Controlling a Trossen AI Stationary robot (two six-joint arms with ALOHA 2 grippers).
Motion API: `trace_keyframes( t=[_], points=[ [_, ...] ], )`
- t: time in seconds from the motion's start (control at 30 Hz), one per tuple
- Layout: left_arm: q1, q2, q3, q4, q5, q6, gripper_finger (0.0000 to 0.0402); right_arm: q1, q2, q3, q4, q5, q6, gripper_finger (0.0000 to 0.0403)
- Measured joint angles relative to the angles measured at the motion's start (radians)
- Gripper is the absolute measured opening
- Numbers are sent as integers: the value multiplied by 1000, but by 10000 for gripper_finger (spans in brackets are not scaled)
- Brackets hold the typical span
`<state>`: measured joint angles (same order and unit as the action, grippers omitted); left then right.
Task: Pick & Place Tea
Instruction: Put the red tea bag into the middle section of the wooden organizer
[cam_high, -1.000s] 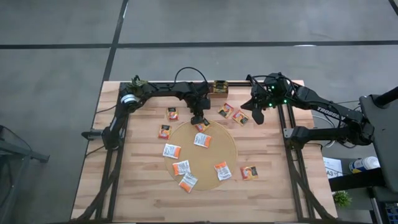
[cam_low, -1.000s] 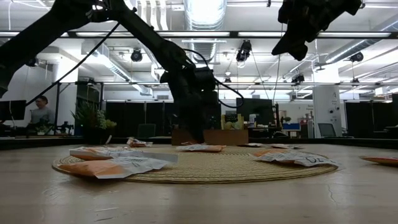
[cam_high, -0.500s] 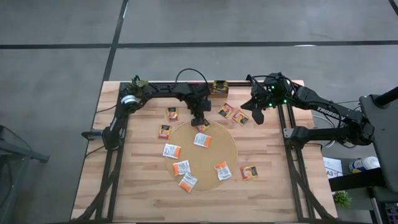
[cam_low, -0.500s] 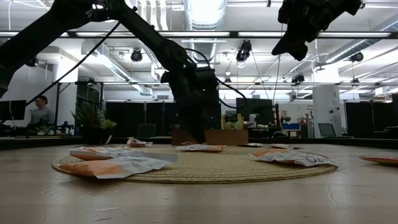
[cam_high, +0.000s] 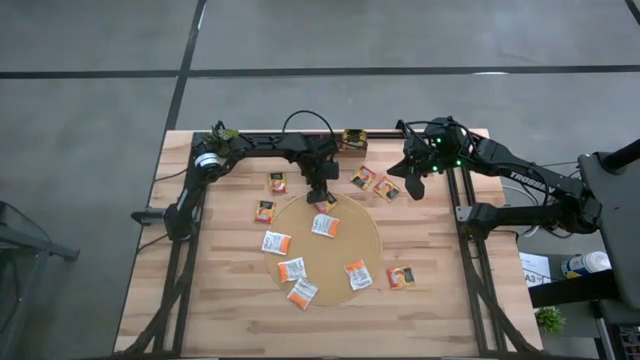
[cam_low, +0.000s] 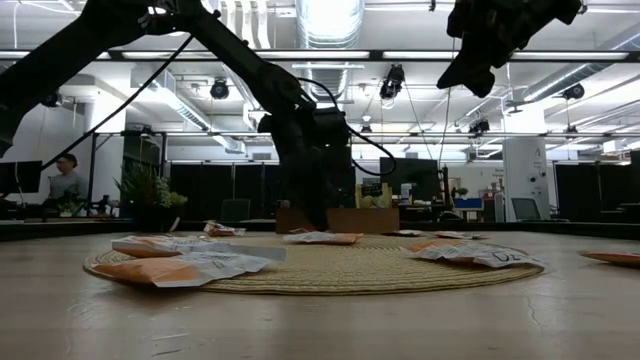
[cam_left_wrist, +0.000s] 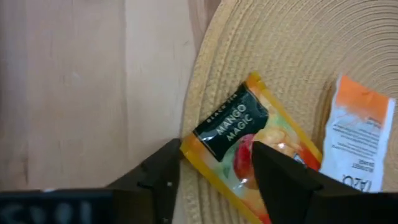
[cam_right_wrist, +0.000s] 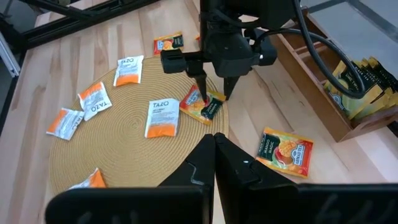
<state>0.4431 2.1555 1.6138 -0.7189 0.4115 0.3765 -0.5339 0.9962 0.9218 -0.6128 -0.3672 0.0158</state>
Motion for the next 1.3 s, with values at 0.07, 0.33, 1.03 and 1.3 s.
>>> trace_keyframes(
  t=[0.07, 0.33, 1.03, 1.3],
  points=[
    [0, 0, 0, -2, -10, 8, 154, 0, 0, 0, 0, 0, 0, 9],
    [0, 0, -1, -3, -13, 30, 19, 0, 0, 0, 0, 0, 0, 9],
    [2, 0, 119, -89, -46, 15, 0, 0, 0, 0, 0, 1, 0, 9],
    [40, -1, 217, -106, -48, 14, 0, 0, 0, 0, 0, 1, 0, 9]
  ],
)
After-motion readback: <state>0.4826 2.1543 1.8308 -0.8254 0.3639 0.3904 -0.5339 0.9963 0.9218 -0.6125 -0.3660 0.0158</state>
